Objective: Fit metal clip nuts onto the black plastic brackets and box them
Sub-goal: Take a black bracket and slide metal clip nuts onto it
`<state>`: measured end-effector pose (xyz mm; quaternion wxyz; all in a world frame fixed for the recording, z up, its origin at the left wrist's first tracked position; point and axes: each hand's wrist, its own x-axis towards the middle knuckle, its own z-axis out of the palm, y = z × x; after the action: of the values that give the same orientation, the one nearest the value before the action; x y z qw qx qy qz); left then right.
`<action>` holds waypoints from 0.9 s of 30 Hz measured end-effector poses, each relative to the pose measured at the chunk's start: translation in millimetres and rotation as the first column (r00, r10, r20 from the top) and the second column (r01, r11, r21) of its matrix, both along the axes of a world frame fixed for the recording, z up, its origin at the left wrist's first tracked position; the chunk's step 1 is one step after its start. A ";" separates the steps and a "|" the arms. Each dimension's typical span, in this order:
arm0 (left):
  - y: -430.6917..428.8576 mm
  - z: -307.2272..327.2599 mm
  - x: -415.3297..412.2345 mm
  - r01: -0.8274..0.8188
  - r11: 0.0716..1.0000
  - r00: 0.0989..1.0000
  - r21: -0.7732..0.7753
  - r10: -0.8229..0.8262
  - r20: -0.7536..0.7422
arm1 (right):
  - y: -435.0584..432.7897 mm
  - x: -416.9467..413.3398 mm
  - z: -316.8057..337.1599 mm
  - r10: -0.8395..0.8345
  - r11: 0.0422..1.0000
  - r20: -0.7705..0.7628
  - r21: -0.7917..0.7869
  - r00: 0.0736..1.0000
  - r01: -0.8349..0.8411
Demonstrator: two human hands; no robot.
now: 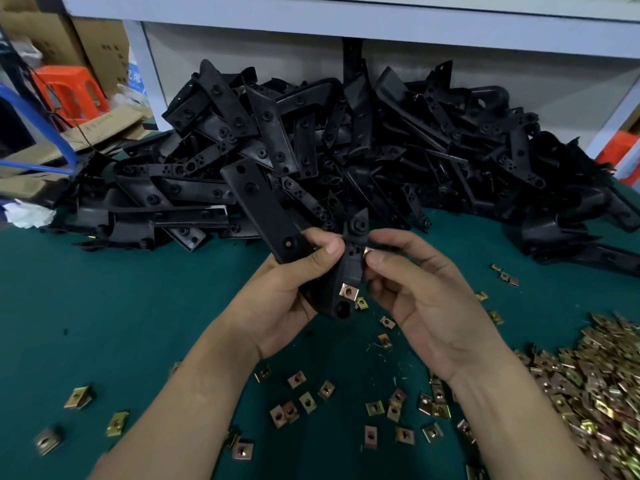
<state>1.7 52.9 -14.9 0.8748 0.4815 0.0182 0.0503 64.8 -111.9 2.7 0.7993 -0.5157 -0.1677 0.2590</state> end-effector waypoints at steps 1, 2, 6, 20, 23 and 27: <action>0.0 -0.2 -0.3 0.011 1.000 1.000 0.001 -0.011 0.001 | -0.2 -0.1 0.2 0.008 1.000 -0.003 -0.011 1.000 -0.008; -0.1 -0.3 -0.8 0.024 1.000 1.000 0.003 -0.024 0.002 | -0.8 -0.2 0.2 0.023 1.000 -0.004 -0.018 1.000 -0.023; -1.4 0.5 -2.9 0.051 0.999 0.999 0.011 -0.051 -0.001 | -4.7 0.1 4.1 0.041 0.999 -0.014 -0.023 0.999 -0.041; -4.6 0.7 1.0 -0.068 0.997 0.998 -0.021 0.068 -0.006 | 2.1 -5.0 0.2 0.004 0.999 0.004 -0.050 1.000 -0.004; -0.3 0.0 2.6 -0.137 0.991 0.991 0.005 0.137 0.008 | 1.4 -4.4 -1.9 0.002 0.994 0.057 -0.107 0.998 0.005; -0.2 -3.1 3.3 -0.135 0.991 0.991 0.007 0.135 0.020 | 2.9 -3.4 -6.3 -0.032 0.989 0.105 -0.137 0.994 0.047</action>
<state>4.9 52.7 -18.0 0.8675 0.4823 0.0420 0.1143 61.4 -109.0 -3.6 0.7566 -0.5861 -0.1799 0.2273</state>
